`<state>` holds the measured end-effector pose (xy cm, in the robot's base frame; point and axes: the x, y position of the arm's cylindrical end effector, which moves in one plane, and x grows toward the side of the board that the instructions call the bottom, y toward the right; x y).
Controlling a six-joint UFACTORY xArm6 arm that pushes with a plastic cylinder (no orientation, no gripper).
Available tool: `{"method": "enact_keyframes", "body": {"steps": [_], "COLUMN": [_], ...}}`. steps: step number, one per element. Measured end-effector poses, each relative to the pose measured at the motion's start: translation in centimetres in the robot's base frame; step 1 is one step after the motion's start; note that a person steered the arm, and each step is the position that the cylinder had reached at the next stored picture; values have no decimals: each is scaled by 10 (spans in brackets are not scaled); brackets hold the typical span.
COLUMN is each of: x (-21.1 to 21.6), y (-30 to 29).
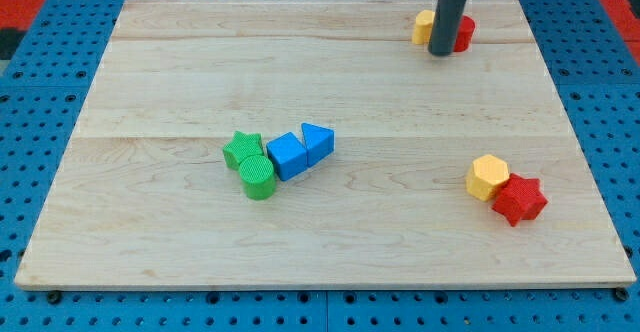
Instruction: Move red star below red circle
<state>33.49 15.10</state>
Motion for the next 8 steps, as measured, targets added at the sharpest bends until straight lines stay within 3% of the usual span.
{"method": "enact_keyframes", "body": {"steps": [2, 3, 6, 8], "x": [156, 257, 158, 143], "y": [103, 102, 21, -10]}}
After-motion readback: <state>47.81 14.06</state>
